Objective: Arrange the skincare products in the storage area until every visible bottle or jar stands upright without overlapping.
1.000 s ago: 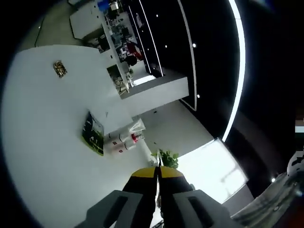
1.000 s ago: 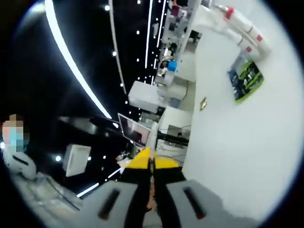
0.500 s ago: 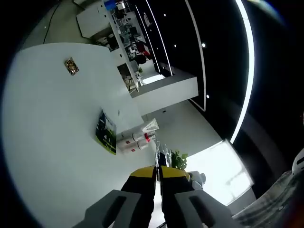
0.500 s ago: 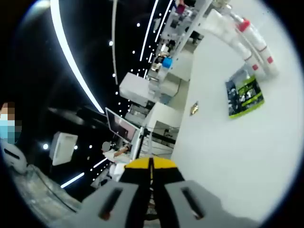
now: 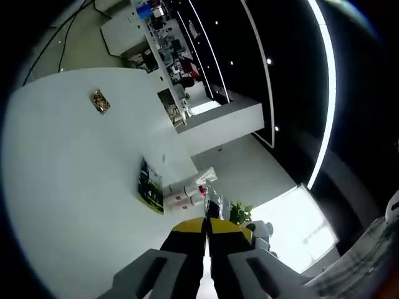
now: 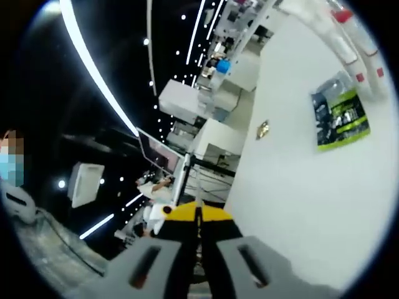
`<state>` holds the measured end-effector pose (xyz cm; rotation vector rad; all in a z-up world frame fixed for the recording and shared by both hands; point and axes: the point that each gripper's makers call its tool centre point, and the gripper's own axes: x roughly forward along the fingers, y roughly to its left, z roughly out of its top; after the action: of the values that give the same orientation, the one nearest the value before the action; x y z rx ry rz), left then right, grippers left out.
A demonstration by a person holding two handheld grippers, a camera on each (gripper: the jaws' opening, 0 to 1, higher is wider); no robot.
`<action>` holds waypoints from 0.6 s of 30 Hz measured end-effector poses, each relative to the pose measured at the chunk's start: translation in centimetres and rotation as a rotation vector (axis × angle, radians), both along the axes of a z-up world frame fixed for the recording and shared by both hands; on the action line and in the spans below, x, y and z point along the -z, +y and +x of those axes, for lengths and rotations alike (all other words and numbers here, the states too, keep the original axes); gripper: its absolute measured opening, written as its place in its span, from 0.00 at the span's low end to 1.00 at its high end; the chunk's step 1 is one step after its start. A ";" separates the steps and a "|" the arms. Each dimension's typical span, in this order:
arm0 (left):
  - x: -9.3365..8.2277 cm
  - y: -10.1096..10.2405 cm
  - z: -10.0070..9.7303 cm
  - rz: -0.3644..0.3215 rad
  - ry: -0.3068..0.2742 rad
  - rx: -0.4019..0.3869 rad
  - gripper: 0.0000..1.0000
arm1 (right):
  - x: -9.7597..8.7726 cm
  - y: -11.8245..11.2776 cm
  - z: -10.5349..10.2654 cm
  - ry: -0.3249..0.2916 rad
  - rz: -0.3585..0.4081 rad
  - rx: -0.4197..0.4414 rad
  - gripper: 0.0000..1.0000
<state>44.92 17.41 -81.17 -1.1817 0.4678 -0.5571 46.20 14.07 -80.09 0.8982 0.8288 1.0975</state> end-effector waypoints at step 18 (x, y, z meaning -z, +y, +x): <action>3.7 2.2 -2.5 0.015 0.128 -0.090 0.11 | 4.6 1.2 8.3 0.039 -0.149 0.107 0.00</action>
<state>42.44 19.62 -84.85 -1.2222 0.5244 -0.4010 54.46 15.27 -84.71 0.8313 0.8733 0.9157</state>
